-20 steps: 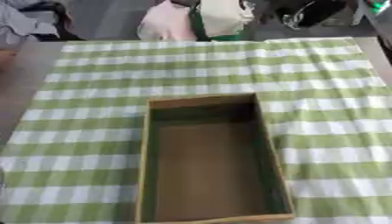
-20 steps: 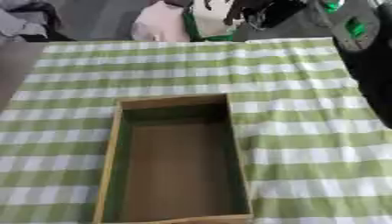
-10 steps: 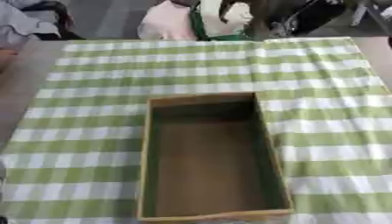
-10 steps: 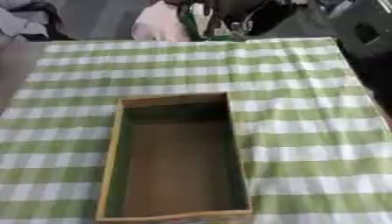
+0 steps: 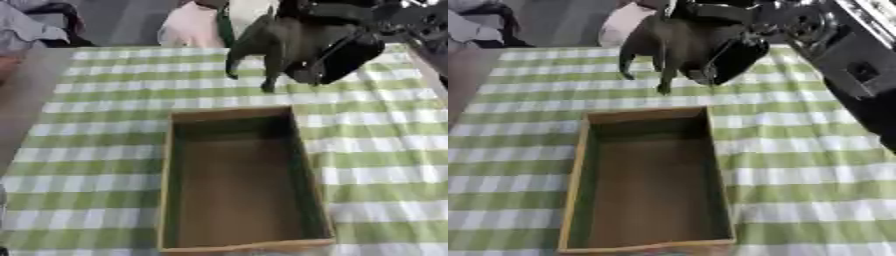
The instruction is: Pick up objects on the table and place them in the box.
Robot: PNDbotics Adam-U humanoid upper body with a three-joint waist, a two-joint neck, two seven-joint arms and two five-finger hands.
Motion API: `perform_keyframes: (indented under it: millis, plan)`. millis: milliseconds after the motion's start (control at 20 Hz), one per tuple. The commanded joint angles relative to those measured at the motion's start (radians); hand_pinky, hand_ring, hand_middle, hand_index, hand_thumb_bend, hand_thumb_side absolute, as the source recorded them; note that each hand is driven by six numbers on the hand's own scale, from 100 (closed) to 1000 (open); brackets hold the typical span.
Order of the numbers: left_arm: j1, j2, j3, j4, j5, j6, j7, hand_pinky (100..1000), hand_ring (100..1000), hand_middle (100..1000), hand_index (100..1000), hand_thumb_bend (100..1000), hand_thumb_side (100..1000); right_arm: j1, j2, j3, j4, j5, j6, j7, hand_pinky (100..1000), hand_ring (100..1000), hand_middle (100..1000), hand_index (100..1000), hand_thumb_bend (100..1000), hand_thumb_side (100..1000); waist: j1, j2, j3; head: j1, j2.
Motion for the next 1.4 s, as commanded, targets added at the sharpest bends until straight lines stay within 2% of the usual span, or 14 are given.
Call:
perform_keyframes:
  millis: [50,100,400,750,900,1150,1400]
  plan:
    - [-0.014,0.017,-0.002,-0.016,0.002,-0.001,-0.005,454,593,637,789,147,738,-0.013,-0.002,0.019,-0.024,-0.02,0.014,0.035,616,624,374,397,100,132,0.0,-0.017,0.002,-0.006,0.0]
    - [-0.014,0.016,-0.003,-0.016,0.004,-0.001,-0.005,454,593,637,789,147,738,-0.013,0.007,0.03,-0.02,-0.023,0.018,0.047,615,624,376,397,100,223,0.0,-0.017,0.001,-0.008,-0.001]
    - [-0.015,0.012,-0.003,-0.016,0.004,0.0,-0.007,453,592,637,789,145,739,-0.019,0.066,0.079,0.006,-0.032,0.045,0.077,609,619,388,414,100,214,0.001,-0.013,0.001,-0.014,0.001]
    - [-0.016,0.009,-0.004,-0.016,0.003,0.003,-0.005,453,590,637,789,142,740,0.005,0.116,0.127,0.033,-0.002,0.063,0.088,619,636,460,492,100,160,-0.001,-0.01,0.004,-0.015,-0.002]
    - [-0.018,0.008,-0.005,-0.016,0.004,0.004,-0.006,453,590,637,789,142,740,0.02,0.14,0.144,0.055,0.017,0.059,0.09,626,636,479,523,100,203,-0.001,-0.009,0.006,-0.02,-0.004]
    - [-0.023,0.01,-0.005,-0.016,0.005,0.003,-0.005,453,589,637,789,139,739,0.057,0.152,0.166,0.095,0.034,0.051,0.105,643,648,523,596,100,109,-0.001,-0.004,0.011,-0.026,-0.004]
    - [-0.023,0.006,-0.005,-0.016,0.005,0.005,-0.004,452,589,636,789,138,740,0.057,0.17,0.181,0.108,0.03,0.03,0.141,673,700,590,682,100,169,-0.002,-0.003,0.01,-0.027,-0.006]
